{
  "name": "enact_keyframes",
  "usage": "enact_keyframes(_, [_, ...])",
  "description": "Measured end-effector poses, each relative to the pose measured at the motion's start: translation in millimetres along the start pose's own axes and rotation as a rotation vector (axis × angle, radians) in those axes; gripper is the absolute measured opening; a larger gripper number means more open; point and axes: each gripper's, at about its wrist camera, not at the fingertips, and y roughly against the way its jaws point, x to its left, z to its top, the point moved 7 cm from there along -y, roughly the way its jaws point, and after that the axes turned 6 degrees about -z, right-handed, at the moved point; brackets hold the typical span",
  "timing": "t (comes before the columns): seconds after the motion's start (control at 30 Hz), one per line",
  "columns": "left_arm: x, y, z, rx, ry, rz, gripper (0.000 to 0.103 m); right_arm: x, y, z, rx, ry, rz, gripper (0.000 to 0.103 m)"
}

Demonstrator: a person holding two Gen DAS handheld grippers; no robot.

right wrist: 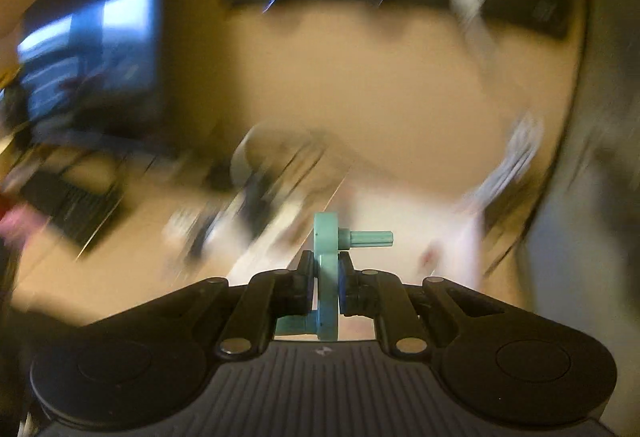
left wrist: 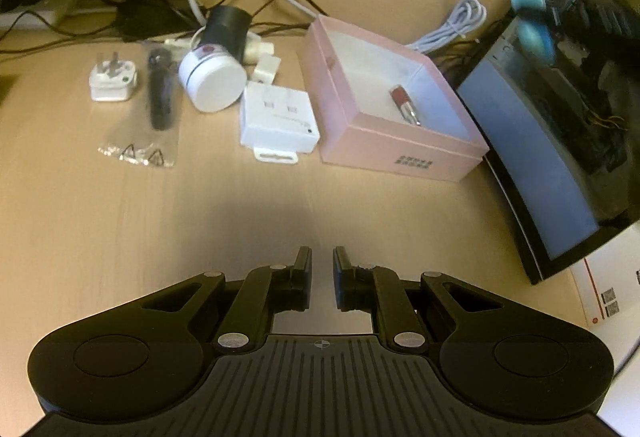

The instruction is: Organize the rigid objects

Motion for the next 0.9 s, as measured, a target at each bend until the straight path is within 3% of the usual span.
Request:
enact_keyframes(0.03, [1.8,-1.5,2.1,-0.001,-0.003,0.011,0.012,-10.3,-8.3,16.9,-0.027,-0.022,-0.031,0.012])
enact_keyframes(0.17, [12.3,-8.3,13.5,-0.003,-0.032,0.048,0.012,-31.7,-31.7,40.5,-0.008,-0.09,-0.063,0.053])
enact_keyframes(0.2, [14.6,-10.3,18.1,-0.006,-0.039,0.053,0.012,-31.7,-32.3,36.3,-0.005,-0.095,-0.064,0.055])
enact_keyframes(0.3, [18.3,-19.9,40.6,-0.025,-0.038,0.045,0.012,-21.0,-32.0,5.6,0.045,-0.083,-0.011,0.055])
enact_keyframes(0.43, [17.9,-46.4,84.6,-0.052,-0.032,0.029,0.012,-5.4,-26.6,-55.7,0.14,-0.057,-0.014,0.055])
enact_keyframes(0.63, [19.2,-90.3,149.2,-0.136,-0.082,0.166,0.012,17.0,-4.1,-128.7,0.221,-0.1,0.002,0.055])
enact_keyframes(0.77, [23.9,-122.8,160.7,-0.069,-0.16,0.24,0.013,21.9,9.8,-149.9,0.228,-0.078,-0.026,0.055])
enact_keyframes(0.9, [22.7,-120.7,154.3,-0.086,-0.234,0.224,0.012,20.0,17.1,-159.5,0.246,-0.057,-0.04,0.055])
